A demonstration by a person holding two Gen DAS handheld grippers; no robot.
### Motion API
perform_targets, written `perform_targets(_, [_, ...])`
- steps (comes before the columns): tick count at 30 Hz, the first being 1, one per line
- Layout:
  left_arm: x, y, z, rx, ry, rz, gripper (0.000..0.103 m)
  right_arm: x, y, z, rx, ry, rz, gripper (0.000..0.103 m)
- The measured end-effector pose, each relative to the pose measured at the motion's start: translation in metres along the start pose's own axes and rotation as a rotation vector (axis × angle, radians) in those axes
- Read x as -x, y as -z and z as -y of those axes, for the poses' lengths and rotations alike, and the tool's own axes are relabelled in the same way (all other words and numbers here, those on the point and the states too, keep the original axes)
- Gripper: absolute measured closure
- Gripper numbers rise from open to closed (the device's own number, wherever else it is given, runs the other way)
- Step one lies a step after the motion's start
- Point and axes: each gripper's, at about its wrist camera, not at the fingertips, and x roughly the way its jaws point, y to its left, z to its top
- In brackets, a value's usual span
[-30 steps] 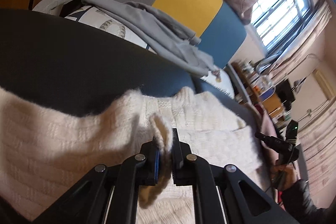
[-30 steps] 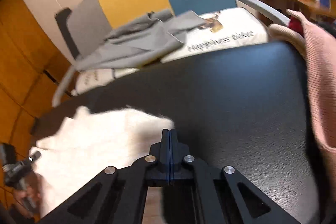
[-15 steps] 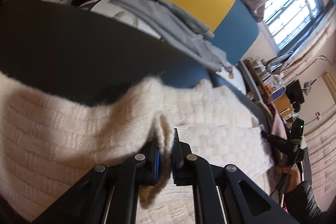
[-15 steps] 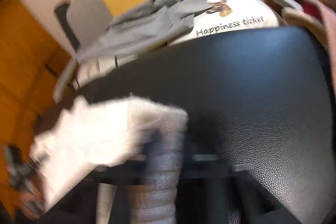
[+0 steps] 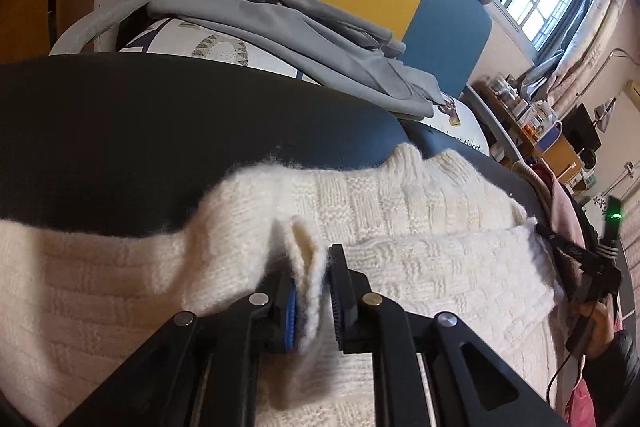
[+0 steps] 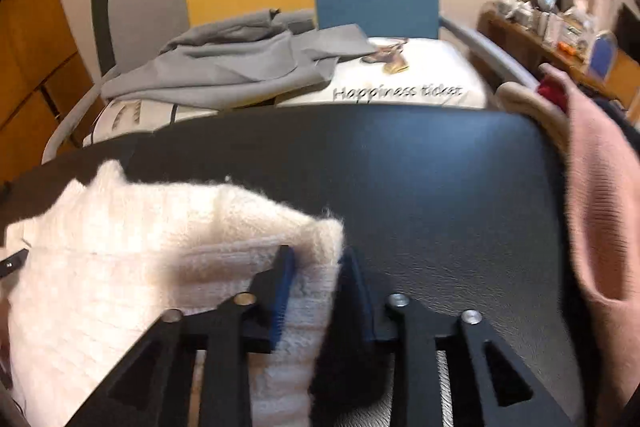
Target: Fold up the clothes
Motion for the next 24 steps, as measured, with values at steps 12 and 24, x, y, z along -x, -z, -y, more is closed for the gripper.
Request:
perform_targets(12, [0.035,0.01,0.009,0.019,0.043,-0.005,0.089,0.02,0.062,-0.085,0.197,-0.176,-0.034,0.054])
perform_targets(24, [0.187,0.13,-0.153,0.547,0.035,0.21,0.083,0.036,0.078,-0.054,0.099,-0.145,-0.012,0.045])
